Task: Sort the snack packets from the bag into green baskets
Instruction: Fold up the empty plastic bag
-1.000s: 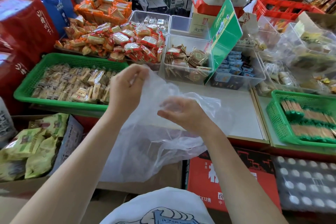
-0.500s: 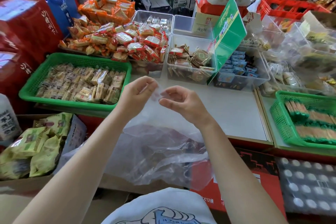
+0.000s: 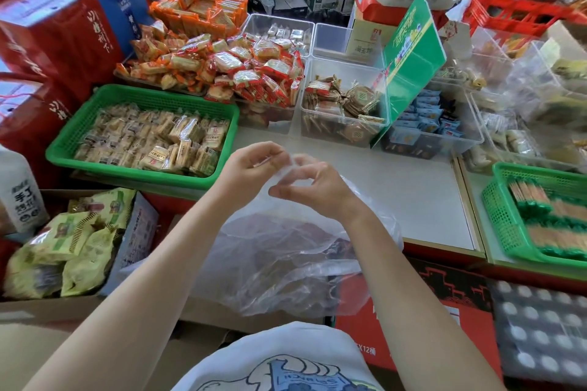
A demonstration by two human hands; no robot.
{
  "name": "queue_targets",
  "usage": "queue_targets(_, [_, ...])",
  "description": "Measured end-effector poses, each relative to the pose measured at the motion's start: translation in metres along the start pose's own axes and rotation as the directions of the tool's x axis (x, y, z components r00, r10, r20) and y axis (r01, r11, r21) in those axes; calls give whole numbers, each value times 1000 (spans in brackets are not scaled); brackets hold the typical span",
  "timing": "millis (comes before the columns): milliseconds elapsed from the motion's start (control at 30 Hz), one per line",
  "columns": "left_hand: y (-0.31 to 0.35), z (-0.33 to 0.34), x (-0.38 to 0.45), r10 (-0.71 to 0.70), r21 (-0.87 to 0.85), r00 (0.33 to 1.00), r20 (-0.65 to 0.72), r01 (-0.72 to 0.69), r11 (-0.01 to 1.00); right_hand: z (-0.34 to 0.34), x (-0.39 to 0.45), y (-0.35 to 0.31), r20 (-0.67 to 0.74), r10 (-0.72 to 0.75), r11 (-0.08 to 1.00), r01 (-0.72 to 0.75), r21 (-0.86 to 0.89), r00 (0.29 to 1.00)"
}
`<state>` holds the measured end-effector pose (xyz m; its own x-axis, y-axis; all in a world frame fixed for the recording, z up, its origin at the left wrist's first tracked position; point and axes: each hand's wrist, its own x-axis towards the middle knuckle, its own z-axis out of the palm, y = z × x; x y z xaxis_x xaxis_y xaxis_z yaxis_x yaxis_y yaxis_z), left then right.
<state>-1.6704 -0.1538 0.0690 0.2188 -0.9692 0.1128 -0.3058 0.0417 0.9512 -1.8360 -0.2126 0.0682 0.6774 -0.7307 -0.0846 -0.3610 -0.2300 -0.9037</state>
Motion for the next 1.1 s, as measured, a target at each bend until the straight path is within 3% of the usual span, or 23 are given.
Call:
queue_targets(100, [3, 0, -1, 30, -17, 998, -57, -31, 999, 0, 2, 0, 80, 118, 993, -118, -6, 990])
queue_targets(167, [0, -4, -1, 24, -58, 984, -179, -35, 998, -3, 4, 8, 91, 185, 981, -178, -78, 979])
queue_targets(300, [-21, -25, 3, -44, -113, 888, -458, -9, 994, -22, -4, 27, 126, 333, 928, -301, -219, 935])
queue_targets(433, [-41, -29, 5, -100, -77, 823, -559, 69, 995, -39, -8, 36, 102, 362, 912, -330, -242, 927])
queue_targets(500, [-46, -21, 7, -131, -11, 843, -522, 147, 989, -41, -7, 37, 94, 348, 916, -316, -248, 933])
queue_targets(567, [-51, -16, 8, -35, 307, 869, -493, 212, 928, -38, -5, 37, 96, 314, 930, -285, -232, 945])
queue_targets(633, [-49, -10, 9, 230, 607, 900, -369, 46, 794, -34, -5, 35, 98, 306, 932, -277, -235, 947])
queue_targets(733, [-26, 14, 9, 427, 654, 904, 7, -327, 682, -27, -3, 28, 114, 313, 924, -275, -265, 943])
queue_targets(833, [-15, 39, 13, 409, 652, 894, 183, -422, 630, -17, -3, 21, 140, 268, 936, -223, -274, 953])
queue_targets(1033, [-15, 44, 20, 226, 732, 961, 162, -271, 626, -26, -14, 13, 128, 164, 981, -148, -122, 978])
queue_targets(1100, [-15, 46, 19, 207, 742, 967, 148, -247, 624, -29, -17, 10, 136, 201, 973, -181, -145, 970])
